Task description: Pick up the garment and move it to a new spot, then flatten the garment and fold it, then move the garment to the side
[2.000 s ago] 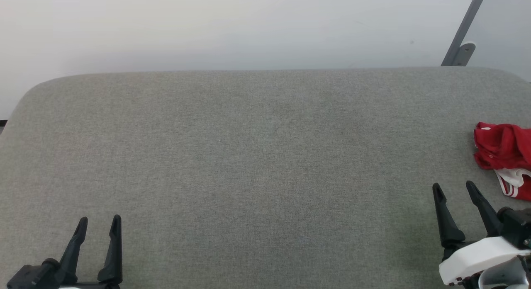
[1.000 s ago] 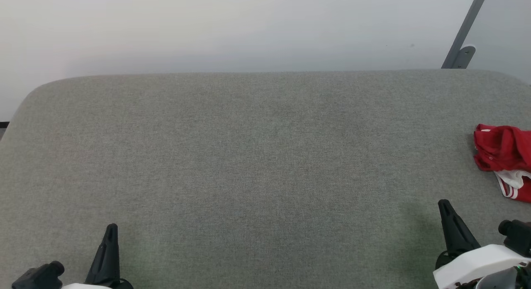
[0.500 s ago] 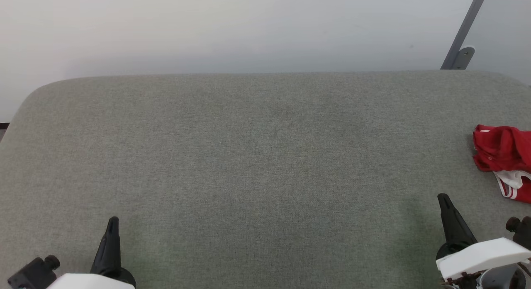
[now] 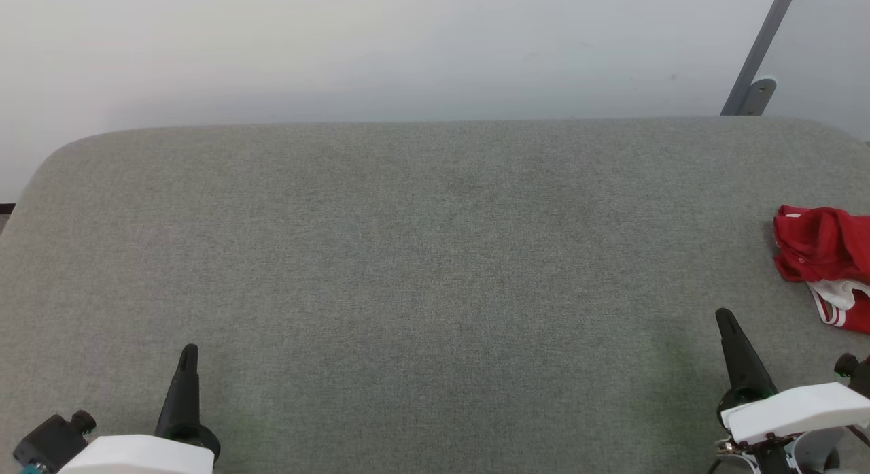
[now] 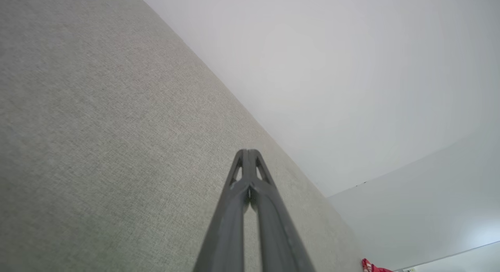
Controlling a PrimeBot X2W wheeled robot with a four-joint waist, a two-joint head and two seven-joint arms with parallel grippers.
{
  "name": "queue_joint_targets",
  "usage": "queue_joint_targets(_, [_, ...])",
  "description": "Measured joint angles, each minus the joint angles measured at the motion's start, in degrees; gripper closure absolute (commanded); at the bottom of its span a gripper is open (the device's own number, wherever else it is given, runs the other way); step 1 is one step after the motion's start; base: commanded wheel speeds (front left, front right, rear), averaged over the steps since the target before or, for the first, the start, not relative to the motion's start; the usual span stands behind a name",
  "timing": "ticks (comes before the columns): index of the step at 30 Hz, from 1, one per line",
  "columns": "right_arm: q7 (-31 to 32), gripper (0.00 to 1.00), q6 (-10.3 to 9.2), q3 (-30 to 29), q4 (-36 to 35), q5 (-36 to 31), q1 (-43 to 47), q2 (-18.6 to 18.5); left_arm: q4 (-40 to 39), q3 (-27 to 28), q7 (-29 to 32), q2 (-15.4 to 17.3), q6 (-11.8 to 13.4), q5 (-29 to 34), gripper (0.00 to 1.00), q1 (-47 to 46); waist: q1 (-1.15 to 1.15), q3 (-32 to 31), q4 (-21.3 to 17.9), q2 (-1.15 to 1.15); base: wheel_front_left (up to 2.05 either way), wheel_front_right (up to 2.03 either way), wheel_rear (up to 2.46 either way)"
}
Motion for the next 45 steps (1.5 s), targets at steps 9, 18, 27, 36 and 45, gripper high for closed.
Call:
queue_joint_targets(9, [0.6, 1.0, -0.01, -0.2, 0.6, 5.8, -0.7, 0.3, 0.5, 0.5, 1.5, -0.9, 0.0, -5.5, 1.0, -1.0, 0.0, -0.1, 0.0, 0.0, 0.0, 0.0, 0.0])
queue_joint_targets(18, [1.2, 1.0, -0.01, -0.4, 1.4, 11.0, -1.3, 0.7, 1.0, 0.9, 2.9, -1.5, 0.0, -10.0, 1.0, -2.1, 0.0, -0.3, -0.1, 0.0, 0.0, 0.0, 0.0])
queue_joint_targets(27, [1.8, 1.0, -0.01, -0.6, 1.8, 15.9, -2.2, 1.2, 1.4, 1.4, 4.4, -2.1, 0.0, -14.1, 1.0, -3.3, 0.0, -0.4, -0.1, 0.0, 0.0, 0.0, 0.0])
queue_joint_targets(36, [2.3, 1.0, -0.01, -0.7, 2.2, 20.3, -2.7, 1.5, 1.8, 1.7, 5.6, -2.8, 0.0, -18.1, 1.0, -4.4, 0.0, -0.5, -0.2, 0.0, 0.0, 0.0, 0.0])
queue_joint_targets(45, [2.8, 1.0, -0.01, -0.9, 2.8, 24.5, -3.5, 1.8, 2.2, 2.1, 6.7, -3.3, 0.0, -21.8, 1.0, -5.3, 0.0, -0.6, -0.2, 0.0, 0.0, 0.0, 0.0])
